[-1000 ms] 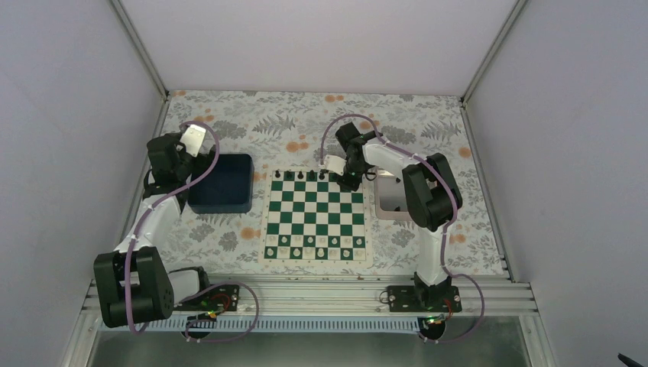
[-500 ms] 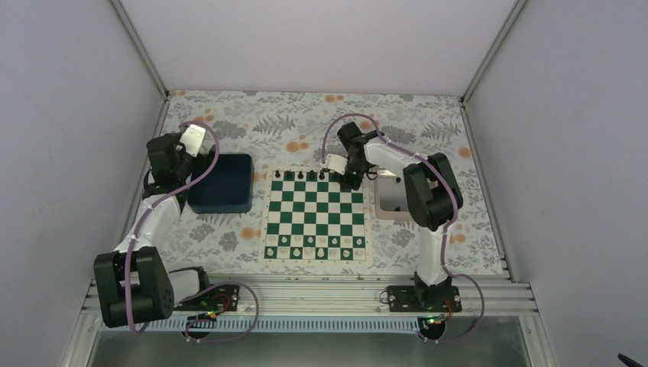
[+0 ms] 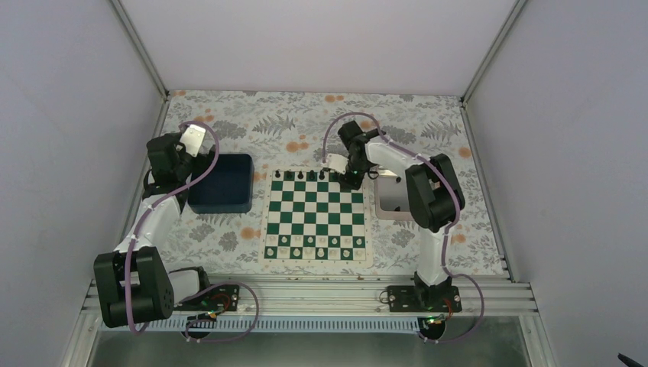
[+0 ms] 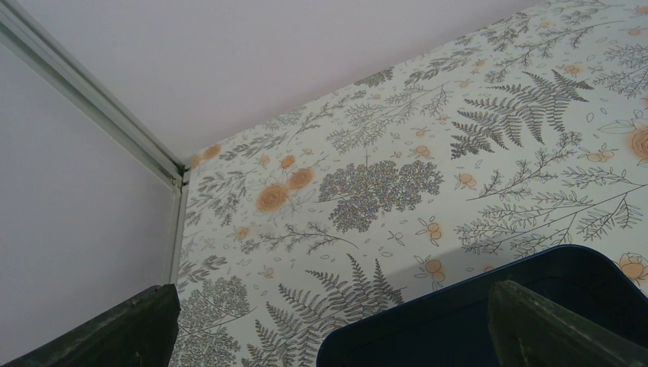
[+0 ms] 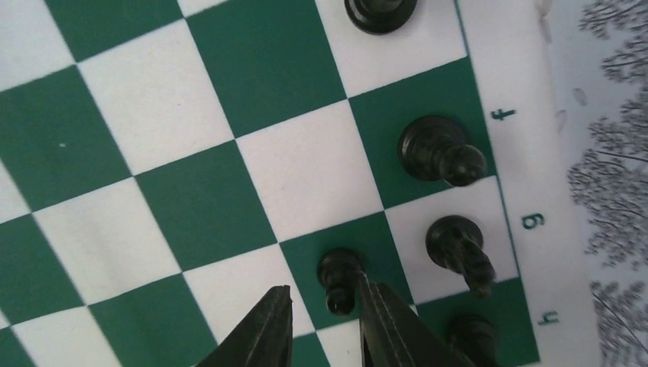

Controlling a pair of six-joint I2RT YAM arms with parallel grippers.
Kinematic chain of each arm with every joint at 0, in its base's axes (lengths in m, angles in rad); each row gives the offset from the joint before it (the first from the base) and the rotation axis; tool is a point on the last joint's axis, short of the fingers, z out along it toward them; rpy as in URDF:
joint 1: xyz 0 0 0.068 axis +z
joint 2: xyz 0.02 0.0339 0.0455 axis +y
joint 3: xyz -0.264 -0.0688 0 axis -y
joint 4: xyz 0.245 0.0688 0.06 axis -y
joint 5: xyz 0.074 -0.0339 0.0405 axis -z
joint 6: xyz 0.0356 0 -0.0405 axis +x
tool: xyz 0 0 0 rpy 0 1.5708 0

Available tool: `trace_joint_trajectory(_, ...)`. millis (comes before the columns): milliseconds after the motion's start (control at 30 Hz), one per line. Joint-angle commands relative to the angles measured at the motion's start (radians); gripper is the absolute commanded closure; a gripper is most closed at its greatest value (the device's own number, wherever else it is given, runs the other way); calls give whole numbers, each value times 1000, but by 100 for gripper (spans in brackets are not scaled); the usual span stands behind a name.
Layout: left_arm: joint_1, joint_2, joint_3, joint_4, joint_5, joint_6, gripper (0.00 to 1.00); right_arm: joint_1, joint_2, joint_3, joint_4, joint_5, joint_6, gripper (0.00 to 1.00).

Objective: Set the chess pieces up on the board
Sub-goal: Place the chess piece on the chessboard, then pick up the chess piece from the storage box.

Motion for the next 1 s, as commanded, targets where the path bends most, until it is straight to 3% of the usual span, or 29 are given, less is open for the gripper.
trace_joint_trajectory(0, 4, -12, 4, 9, 19, -5, 0, -9, -103, 48, -45, -21, 17, 75)
trace_joint_trajectory(233, 4, -15, 6, 8, 18, -7, 0, -60, -255, 94, -121, 54, 21, 71)
trace_joint_trajectory(533, 4, -13, 6, 11, 21, -7, 0, -367, -389, -14, -106, 79, -63, 68)
trace_joint_trajectory(767, 4, -11, 7, 8, 23, -7, 0, -454, -358, -176, 14, 67, -92, 67)
trace_joint_trajectory(967, 4, -14, 8, 6, 18, -6, 0, -455, -244, -189, 80, 13, -86, 67)
